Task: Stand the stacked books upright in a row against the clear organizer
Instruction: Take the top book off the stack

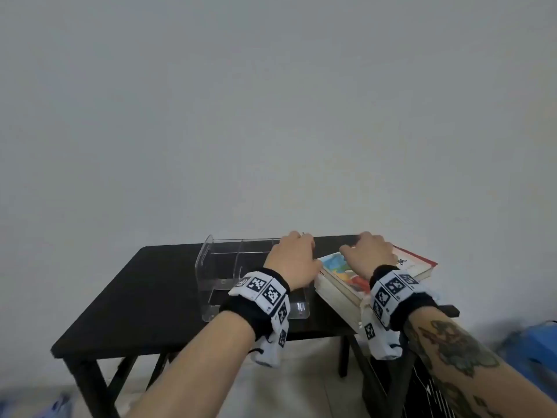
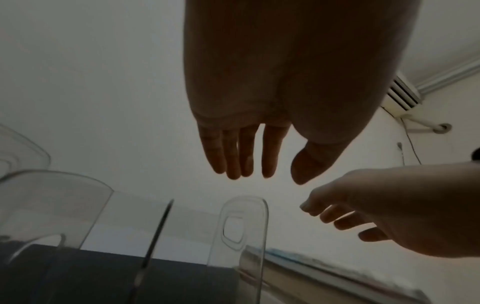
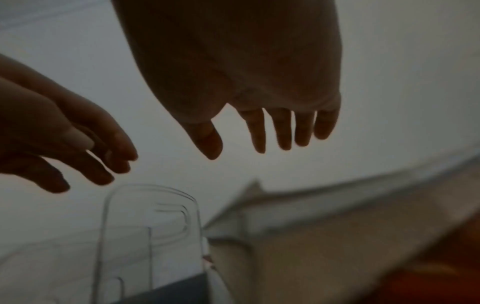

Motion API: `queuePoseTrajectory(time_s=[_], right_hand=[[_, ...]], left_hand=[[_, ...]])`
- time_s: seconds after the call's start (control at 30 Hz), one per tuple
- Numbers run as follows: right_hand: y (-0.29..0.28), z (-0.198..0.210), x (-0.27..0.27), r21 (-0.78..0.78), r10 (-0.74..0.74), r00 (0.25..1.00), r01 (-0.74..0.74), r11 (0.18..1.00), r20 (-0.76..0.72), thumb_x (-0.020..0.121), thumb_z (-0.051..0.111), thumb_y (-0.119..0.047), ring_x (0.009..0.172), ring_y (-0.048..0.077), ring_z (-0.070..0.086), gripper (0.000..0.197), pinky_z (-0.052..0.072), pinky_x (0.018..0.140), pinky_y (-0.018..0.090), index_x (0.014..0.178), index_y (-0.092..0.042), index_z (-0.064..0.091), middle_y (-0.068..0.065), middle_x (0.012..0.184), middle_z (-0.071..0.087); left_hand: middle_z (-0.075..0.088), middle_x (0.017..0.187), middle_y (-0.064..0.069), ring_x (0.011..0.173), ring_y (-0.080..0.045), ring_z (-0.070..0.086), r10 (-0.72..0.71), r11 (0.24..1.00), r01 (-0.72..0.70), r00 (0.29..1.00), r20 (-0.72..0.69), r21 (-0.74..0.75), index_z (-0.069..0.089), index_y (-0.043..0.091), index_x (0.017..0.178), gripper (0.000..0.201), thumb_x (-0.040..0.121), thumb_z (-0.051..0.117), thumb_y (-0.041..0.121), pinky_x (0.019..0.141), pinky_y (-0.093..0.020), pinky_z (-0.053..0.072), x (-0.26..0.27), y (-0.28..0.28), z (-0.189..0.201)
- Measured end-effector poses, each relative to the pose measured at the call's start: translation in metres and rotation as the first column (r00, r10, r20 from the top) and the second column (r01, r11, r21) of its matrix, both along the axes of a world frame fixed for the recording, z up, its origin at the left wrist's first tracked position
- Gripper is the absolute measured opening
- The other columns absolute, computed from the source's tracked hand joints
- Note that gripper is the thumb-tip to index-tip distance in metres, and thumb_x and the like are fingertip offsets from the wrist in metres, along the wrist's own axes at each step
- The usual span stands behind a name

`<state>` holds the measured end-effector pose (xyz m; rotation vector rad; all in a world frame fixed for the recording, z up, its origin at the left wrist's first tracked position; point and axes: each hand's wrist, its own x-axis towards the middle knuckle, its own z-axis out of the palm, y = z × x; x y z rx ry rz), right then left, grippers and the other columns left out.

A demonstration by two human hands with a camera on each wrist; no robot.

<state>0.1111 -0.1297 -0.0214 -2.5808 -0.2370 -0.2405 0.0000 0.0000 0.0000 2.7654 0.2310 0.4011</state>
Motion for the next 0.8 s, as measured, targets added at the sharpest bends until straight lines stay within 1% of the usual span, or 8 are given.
queuePoseTrajectory(time_s=[0.13,0.23,0.33,0.43,0.53,0.67,0.73,0.8], right_hand=[[-0.017,-0.023,0.015,-0.107,-0.181,0.971,0.166,0.98,-0.156,0.084,0.049,-0.062,0.141,0.036,0.018,0.079,0.019,0.113,0.051,0.145,-0.016,0.029,0.016,0.154,0.022],[-0.027,-0.033,0.022,-0.137,-0.233,0.954,0.21,0.968,-0.189,0.081,0.052,-0.067,0.144,0.038,0.007,0.088,0.013,0.115,0.052,0.148,-0.02,0.021,0.019,0.158,0.008],[-0.034,-0.036,0.028,-0.09,-0.273,0.933,0.259,0.962,-0.235,0.072,0.062,-0.071,0.145,0.039,0.0,0.104,0.011,0.114,0.054,0.15,-0.019,0.015,0.022,0.158,0.0],[-0.042,-0.038,0.035,-0.062,-0.33,0.897,0.326,0.943,-0.293,0.061,0.068,-0.074,0.143,0.039,0.005,0.119,0.019,0.113,0.053,0.148,-0.016,0.013,0.025,0.155,0.003],[-0.048,-0.034,0.039,-0.027,-0.365,0.882,0.375,0.927,-0.297,0.058,0.074,-0.071,0.137,0.04,0.018,0.123,0.026,0.11,0.051,0.146,-0.013,0.011,0.028,0.153,0.007],[-0.055,-0.028,0.042,0.04,-0.387,0.856,0.424,0.905,-0.343,0.061,0.08,-0.063,0.138,0.044,0.021,0.138,0.026,0.11,0.051,0.151,-0.01,-0.01,0.033,0.152,0.006],[-0.063,-0.026,0.043,0.082,-0.39,0.847,0.445,0.892,-0.361,0.062,0.082,-0.059,0.132,0.044,0.032,0.138,0.032,0.105,0.049,0.151,-0.007,-0.01,0.033,0.146,0.021],[-0.072,-0.023,0.042,0.156,-0.375,0.851,0.454,0.877,-0.367,0.064,0.085,-0.05,0.123,0.042,0.043,0.127,0.04,0.097,0.046,0.149,-0.005,0.001,0.03,0.137,0.035]], left_hand=[[0.046,0.142,-0.009,0.128,-0.03,0.047,-0.002,0.996,0.011,0.996,-0.09,0.093,0.047,0.019,0.141,0.05,0.093,0.051,0.033,0.105,-0.044,0.039,0.015,-0.004,-0.017],[0.046,0.144,-0.012,0.13,-0.032,0.048,0.015,0.992,0.012,0.979,-0.202,0.129,0.046,0.016,0.141,0.048,0.094,0.051,0.027,0.108,-0.048,0.034,0.022,-0.005,-0.026],[0.054,0.135,-0.012,0.122,-0.032,0.054,0.013,0.986,0.022,0.977,-0.213,0.163,0.049,0.012,0.132,0.039,0.093,0.05,0.012,0.104,-0.046,0.039,0.025,-0.005,-0.032],[0.053,0.138,-0.013,0.125,-0.033,0.052,0.019,0.983,0.015,0.984,-0.177,0.185,0.044,0.011,0.139,0.045,0.095,0.048,0.006,0.104,-0.045,0.039,0.026,-0.006,-0.034],[0.051,0.14,-0.015,0.127,-0.035,0.05,0.023,0.989,0.002,0.986,-0.165,0.146,0.038,0.012,0.145,0.05,0.097,0.05,0.006,0.104,-0.044,0.039,0.026,-0.007,-0.032],[0.052,0.14,-0.015,0.127,-0.035,0.051,0.017,0.996,-0.003,0.988,-0.152,0.094,0.036,0.013,0.146,0.051,0.098,0.051,0.006,0.103,-0.044,0.04,0.026,-0.008,-0.033],[0.052,0.141,-0.015,0.127,-0.034,0.052,0.014,0.997,-0.003,0.989,-0.148,0.079,0.034,0.013,0.147,0.053,0.098,0.052,0.007,0.103,-0.045,0.041,0.026,-0.007,-0.033],[0.053,0.139,-0.015,0.126,-0.034,0.053,0.006,0.998,0.002,0.99,-0.139,0.059,0.03,0.014,0.149,0.057,0.098,0.052,0.007,0.103,-0.045,0.042,0.026,-0.006,-0.034]])
